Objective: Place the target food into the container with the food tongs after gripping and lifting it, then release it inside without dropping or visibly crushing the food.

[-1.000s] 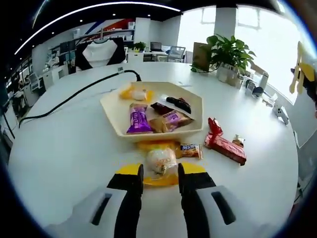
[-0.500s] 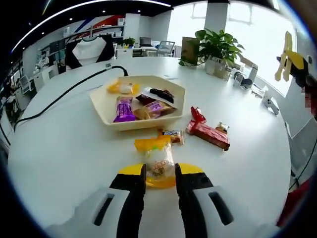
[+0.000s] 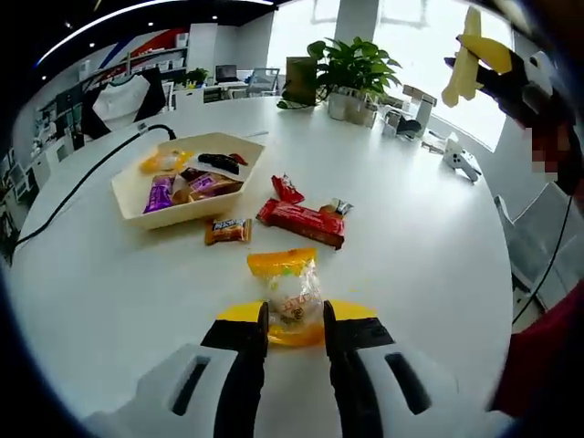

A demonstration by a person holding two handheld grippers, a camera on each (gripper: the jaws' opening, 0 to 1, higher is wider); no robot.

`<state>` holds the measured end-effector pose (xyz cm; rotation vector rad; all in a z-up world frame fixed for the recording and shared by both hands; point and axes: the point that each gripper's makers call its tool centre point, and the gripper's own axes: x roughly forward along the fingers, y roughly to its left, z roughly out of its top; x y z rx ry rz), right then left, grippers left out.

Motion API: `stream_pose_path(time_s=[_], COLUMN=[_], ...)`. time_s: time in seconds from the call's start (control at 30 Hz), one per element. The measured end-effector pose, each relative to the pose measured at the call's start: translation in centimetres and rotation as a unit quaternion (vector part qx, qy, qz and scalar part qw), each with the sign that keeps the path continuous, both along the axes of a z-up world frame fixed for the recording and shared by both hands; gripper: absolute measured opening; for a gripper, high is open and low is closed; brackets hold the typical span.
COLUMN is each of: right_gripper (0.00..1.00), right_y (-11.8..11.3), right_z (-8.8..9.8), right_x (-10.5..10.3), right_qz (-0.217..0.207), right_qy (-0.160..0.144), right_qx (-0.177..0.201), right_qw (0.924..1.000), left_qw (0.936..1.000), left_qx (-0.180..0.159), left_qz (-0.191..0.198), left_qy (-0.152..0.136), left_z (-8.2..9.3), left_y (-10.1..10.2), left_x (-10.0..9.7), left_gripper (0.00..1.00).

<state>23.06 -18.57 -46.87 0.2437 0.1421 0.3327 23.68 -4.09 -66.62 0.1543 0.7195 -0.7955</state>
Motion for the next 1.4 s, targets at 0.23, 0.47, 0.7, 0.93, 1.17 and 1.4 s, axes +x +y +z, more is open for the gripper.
stream_pose_path(time_s=[0.23, 0.47, 0.7, 0.93, 1.17, 1.4], right_gripper=[0.24, 0.24, 0.24, 0.24, 0.24, 0.25], right_y=[0.1, 0.7, 1.6, 2.5, 3.7, 5.4], right_z=[-0.2, -0.5, -1.2, -1.9, -3.4, -4.3], right_x=[-0.3, -0.2, -0.1, -0.2, 0.0, 0.6], right_qz=[-0.002, -0.001, 0.002, 0.005, -0.002, -0.013], right_qy=[0.002, 0.006, 0.012, 0.019, 0.028, 0.028], right_qx=[0.001, 0.002, 0.006, 0.015, 0.022, 0.012], right_qw=[1.0000, 1.0000, 0.9999, 0.9997, 0.9994, 0.9995], left_qw=[0.9999, 0.9997, 0.9959, 0.9959, 0.9977, 0.9945], left_qx=[-0.001, -0.016, -0.071, -0.072, -0.063, -0.050], left_qz=[-0.011, -0.018, -0.006, -0.030, -0.015, 0.039], left_qy=[-0.002, -0.001, 0.056, 0.045, -0.020, -0.084], left_z=[0.1, 0.3, 0.9, 2.2, 5.4, 8.2], left_y=[-0.5, -1.5, -2.3, -2.6, 0.5, 6.9], left_x=[-0.9, -1.3, -2.9, -4.7, -3.6, -1.2], left_gripper=[0.26, 0.28, 0.39, 0.38, 0.38, 0.38])
